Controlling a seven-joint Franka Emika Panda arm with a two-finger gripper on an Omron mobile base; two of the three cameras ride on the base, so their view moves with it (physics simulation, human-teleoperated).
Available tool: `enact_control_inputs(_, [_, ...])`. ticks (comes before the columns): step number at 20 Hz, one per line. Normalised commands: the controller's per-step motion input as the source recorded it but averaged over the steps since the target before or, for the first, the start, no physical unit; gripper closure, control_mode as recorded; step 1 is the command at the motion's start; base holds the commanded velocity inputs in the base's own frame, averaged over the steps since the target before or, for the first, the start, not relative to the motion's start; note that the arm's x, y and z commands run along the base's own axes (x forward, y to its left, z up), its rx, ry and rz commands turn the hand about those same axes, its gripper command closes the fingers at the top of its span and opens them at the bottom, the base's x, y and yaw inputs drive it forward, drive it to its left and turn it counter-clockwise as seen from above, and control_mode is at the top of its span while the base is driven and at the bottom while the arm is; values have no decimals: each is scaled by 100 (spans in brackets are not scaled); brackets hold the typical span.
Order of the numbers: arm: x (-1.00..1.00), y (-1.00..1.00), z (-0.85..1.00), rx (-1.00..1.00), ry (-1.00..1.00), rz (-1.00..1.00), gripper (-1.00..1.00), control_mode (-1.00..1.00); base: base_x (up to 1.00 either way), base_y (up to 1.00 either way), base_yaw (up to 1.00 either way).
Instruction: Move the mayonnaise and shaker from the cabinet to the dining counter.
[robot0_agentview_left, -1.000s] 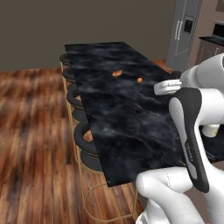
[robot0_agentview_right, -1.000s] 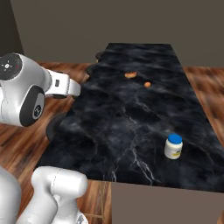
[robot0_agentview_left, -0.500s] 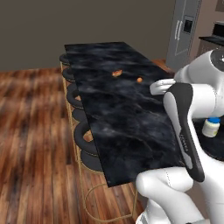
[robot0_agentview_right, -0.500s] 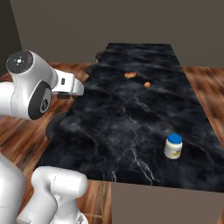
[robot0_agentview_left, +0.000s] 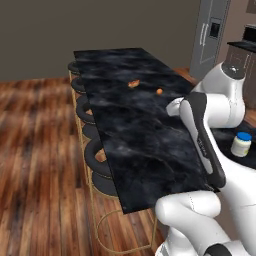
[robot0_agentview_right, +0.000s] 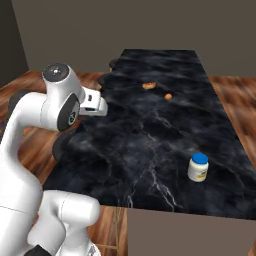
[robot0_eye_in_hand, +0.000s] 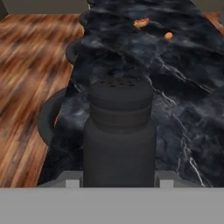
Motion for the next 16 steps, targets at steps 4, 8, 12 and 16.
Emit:
enact_control_inputs(4, [42, -18, -73, 0, 6, 10, 100, -100, 0, 0, 0])
enact_control_inputs(8, [44, -16, -67, -2, 7, 11, 100, -100, 0, 0, 0])
enact_control_inputs(12, [39, -31, -69, -4, 1, 13, 100, -100, 0, 0, 0])
enact_control_inputs(16, [34, -22, -81, -13, 0, 14, 100, -100, 0, 0, 0])
